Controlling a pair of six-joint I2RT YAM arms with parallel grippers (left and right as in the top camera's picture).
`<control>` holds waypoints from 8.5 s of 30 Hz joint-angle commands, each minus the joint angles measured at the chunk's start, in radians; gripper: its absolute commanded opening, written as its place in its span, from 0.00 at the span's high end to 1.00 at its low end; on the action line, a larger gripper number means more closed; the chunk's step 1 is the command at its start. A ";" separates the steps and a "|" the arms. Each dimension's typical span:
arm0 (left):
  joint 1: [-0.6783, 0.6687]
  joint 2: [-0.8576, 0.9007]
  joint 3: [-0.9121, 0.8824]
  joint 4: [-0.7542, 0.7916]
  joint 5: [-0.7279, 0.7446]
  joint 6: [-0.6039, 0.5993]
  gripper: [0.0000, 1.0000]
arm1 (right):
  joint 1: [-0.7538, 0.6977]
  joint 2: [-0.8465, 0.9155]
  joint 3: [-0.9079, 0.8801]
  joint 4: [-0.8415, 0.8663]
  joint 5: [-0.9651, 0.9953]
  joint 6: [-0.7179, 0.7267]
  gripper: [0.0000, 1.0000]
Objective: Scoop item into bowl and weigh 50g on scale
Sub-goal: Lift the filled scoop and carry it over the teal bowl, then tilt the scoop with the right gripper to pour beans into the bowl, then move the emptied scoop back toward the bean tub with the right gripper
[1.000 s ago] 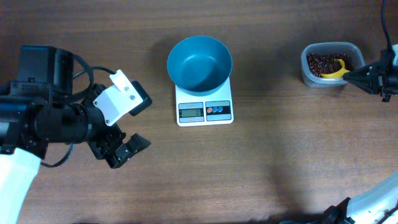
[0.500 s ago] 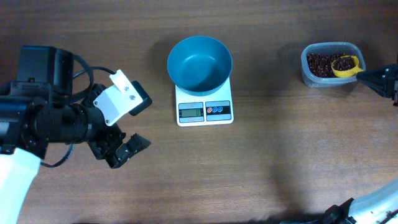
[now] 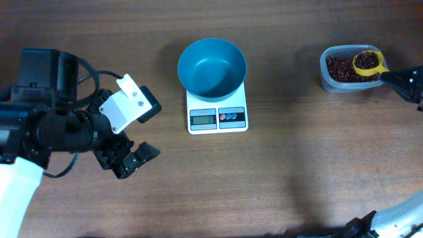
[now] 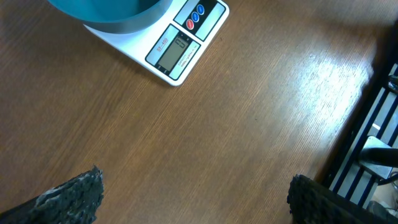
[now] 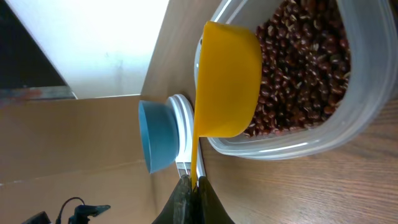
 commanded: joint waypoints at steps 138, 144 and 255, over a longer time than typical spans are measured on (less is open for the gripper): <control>0.006 -0.009 0.015 0.002 0.018 -0.009 0.01 | 0.825 0.005 -0.004 0.767 -0.104 -0.392 0.96; 0.006 -0.009 0.015 0.002 0.018 -0.009 0.01 | 0.820 0.005 -0.004 0.768 -0.091 -0.359 0.96; 0.006 -0.009 0.015 0.002 0.018 -0.009 0.01 | 0.951 -0.352 0.038 0.477 0.554 -0.325 0.96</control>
